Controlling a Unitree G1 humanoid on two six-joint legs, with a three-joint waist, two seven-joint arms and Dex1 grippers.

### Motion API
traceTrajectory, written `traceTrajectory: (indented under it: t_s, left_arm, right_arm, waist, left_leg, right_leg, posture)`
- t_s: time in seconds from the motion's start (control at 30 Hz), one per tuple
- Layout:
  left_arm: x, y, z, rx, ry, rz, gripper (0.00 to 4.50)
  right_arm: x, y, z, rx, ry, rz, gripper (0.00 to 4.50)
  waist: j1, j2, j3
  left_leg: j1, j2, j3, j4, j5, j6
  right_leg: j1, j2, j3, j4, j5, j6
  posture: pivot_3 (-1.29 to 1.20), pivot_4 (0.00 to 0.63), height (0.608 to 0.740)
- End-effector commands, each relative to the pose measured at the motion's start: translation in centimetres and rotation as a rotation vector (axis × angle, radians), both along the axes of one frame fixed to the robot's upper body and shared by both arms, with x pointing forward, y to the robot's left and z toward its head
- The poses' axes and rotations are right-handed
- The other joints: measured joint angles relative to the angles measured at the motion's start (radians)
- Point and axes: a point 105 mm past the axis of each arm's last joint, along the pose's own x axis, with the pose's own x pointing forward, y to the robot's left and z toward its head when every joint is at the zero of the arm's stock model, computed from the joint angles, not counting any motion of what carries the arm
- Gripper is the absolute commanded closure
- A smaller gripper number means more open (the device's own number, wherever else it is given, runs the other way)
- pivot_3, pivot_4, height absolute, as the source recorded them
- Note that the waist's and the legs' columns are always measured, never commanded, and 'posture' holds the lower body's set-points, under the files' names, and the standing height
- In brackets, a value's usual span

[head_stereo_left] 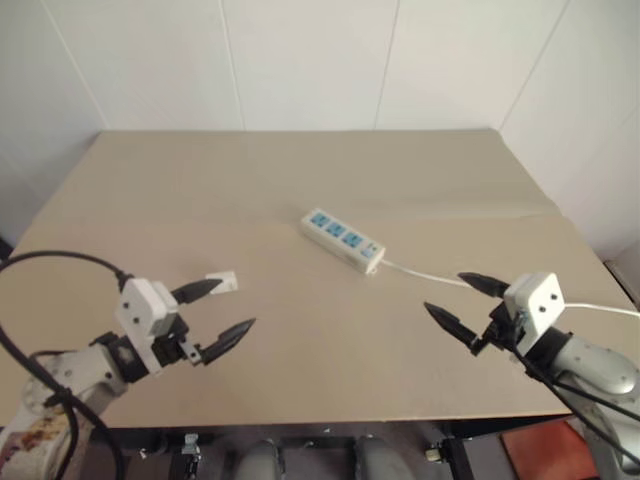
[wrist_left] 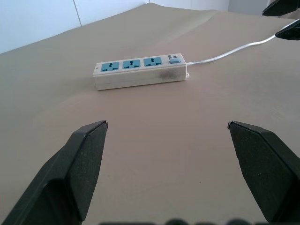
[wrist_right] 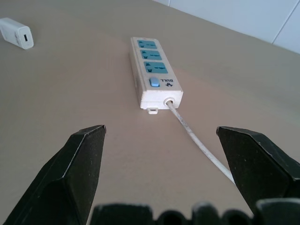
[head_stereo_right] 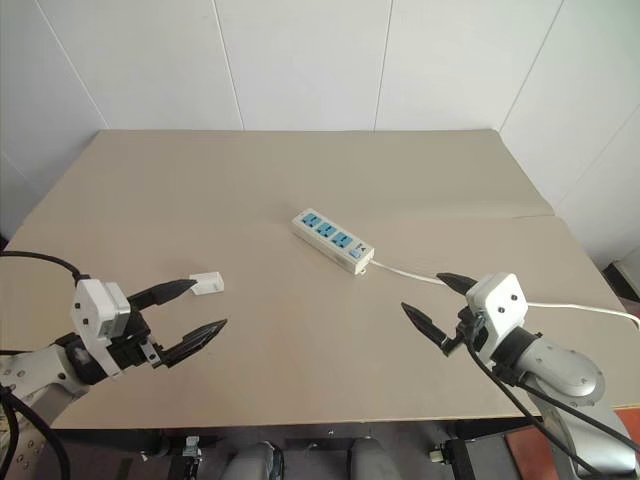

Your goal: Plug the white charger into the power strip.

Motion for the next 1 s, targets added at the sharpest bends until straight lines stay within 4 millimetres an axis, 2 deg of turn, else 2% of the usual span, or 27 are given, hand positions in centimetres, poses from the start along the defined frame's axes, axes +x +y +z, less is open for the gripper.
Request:
traceTrajectory:
  t_s: [0.03, 0.3, 0.37, 0.47, 0.53, 0.63, 0.77, 1.0]
  left_arm:
    - [-0.1, -0.4, 0.7, 0.004, -0.035, -0.022, 0.0]
    - [-0.1, -0.5, 0.7, 0.004, -0.038, -0.023, 0.0]
    - [0.0, -0.5, 0.7, 0.003, -0.041, -0.022, 0.0]
    - [0.4, -0.9, 1.1, -0.017, -0.06, -0.023, 0.0]
    - [0.9, -1.5, 1.5, -0.045, -0.074, -0.045, 0.0]
    - [1.6, -3.4, 1.7, -0.069, -0.068, -0.139, 0.0]
    - [3.0, -5.8, 1.4, -0.091, -0.046, -0.239, 0.0]
    - [4.3, -7.7, 1.6, -0.096, -0.068, -0.318, 0.0]
  right_arm:
    - [-0.2, 0.0, 0.9, -0.018, -0.028, 0.01, 0.03]
    - [-0.3, 0.1, 0.7, -0.048, -0.014, 0.016, 0.03]
    - [0.0, 0.1, 1.2, 0.004, -0.037, 0.003, 0.03]
    - [1.1, 0.3, 1.1, -0.018, -0.046, -0.031, 0.03]
    - [2.1, 0.7, 0.7, -0.024, -0.036, -0.036, 0.03]
    - [4.1, 1.5, -0.5, -0.015, -0.016, -0.026, 0.03]
    - [7.6, 2.6, -1.9, 0.0, 0.02, -0.003, 0.03]
    - [12.3, 3.3, -3.9, -0.053, 0.063, -0.016, 0.03]
  waist:
    - [0.0, 0.0, 0.0]
    - [0.0, 0.0, 0.0]
    - [0.0, 0.0, 0.0]
    - [-0.001, 0.0, 0.0]
    - [0.0, 0.0, 0.0]
    - [0.0, 0.0, 0.0]
    - [0.0, 0.0, 0.0]
    - [-0.003, 0.0, 0.0]
  left_leg:
    - [0.0, 0.0, 0.0, 0.0, 0.0, 0.0]
    - [0.0, 0.0, 0.0, 0.0, 0.0, 0.0]
    - [0.0, 0.0, 0.0, 0.0, 0.0, 0.0]
    - [0.0, 0.0, 0.0, 0.0, 0.0, 0.0]
    - [0.001, 0.0, 0.0, 0.0, 0.0, 0.0]
    - [0.001, 0.0, 0.0, 0.0, 0.0, 0.0]
    - [0.0, -0.001, 0.0, 0.0, 0.0, 0.0]
    - [-0.001, 0.0, 0.0, 0.0, 0.0, 0.0]
  right_leg:
    - [0.0, 0.0, 0.0, 0.0, 0.0, 0.0]
    - [0.0, 0.0, 0.0, 0.0, 0.0, 0.0]
    - [0.0, 0.0, 0.0, 0.0, 0.0, 0.0]
    - [0.0, 0.0, 0.0, 0.0, 0.0, 0.0]
    - [0.0, 0.0, 0.0, 0.0, 0.0, 0.0]
    - [0.001, 0.0, 0.0, 0.0, 0.0, 0.0]
    - [0.0, 0.0, 0.0, 0.0, 0.0, 0.0]
    - [-0.002, 0.0, 0.0, 0.001, 0.0, 0.0]
  posture:
    - [0.0, 0.15, 0.74]
    - [0.0, 0.15, 0.74]
    - [0.0, 0.15, 0.74]
    - [0.0, 0.15, 0.74]
    - [0.0, 0.15, 0.74]
    - [0.0, 0.15, 0.74]
    - [0.0, 0.15, 0.74]
    - [0.0, 0.15, 0.74]
